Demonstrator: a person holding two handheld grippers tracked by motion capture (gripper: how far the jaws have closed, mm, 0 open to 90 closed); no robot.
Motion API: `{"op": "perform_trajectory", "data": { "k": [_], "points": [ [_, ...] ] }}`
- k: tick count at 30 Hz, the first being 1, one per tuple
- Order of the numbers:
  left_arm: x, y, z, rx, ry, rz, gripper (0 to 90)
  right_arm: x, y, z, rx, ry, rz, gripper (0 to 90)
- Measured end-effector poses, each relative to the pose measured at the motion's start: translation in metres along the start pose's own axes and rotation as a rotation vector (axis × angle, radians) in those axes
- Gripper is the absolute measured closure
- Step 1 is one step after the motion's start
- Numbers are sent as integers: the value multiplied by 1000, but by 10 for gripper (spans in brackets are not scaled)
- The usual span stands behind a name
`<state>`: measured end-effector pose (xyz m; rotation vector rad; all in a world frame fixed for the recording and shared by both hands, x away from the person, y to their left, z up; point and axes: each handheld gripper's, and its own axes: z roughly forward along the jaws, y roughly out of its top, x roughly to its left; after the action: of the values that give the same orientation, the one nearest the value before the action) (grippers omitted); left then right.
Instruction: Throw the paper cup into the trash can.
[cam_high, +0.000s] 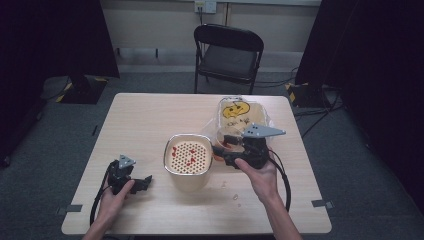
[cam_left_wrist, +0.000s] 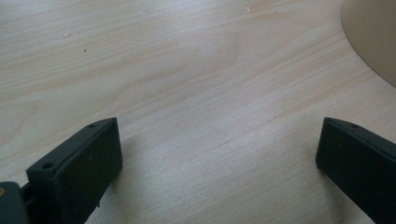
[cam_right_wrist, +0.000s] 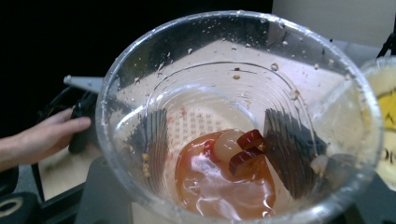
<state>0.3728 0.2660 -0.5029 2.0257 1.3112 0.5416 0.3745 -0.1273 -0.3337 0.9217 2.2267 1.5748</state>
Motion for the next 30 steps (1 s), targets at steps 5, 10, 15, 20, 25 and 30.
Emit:
{"op": "perform_trajectory", "data": {
  "k": [5, 10, 15, 20, 25, 30],
  "points": [
    [0, 0, 0, 1, 0, 0, 0, 0, 11, 11, -63, -37, -13, 428],
    [0, 0, 0, 1, 0, 1, 0, -5, 18, 28, -112, -80, -31, 439],
    [0, 0, 0, 1, 0, 0, 0, -12, 22, 45, -165, -127, -42, 440],
    [0, 0, 0, 1, 0, 0, 0, -16, 26, 58, -196, -184, -92, 444],
    [0, 0, 0, 1, 0, 0, 0, -16, 29, 66, -146, -277, -232, 448],
    [0, 0, 0, 1, 0, 0, 0, -12, 32, 71, -60, -358, -403, 457]
  ]
}}
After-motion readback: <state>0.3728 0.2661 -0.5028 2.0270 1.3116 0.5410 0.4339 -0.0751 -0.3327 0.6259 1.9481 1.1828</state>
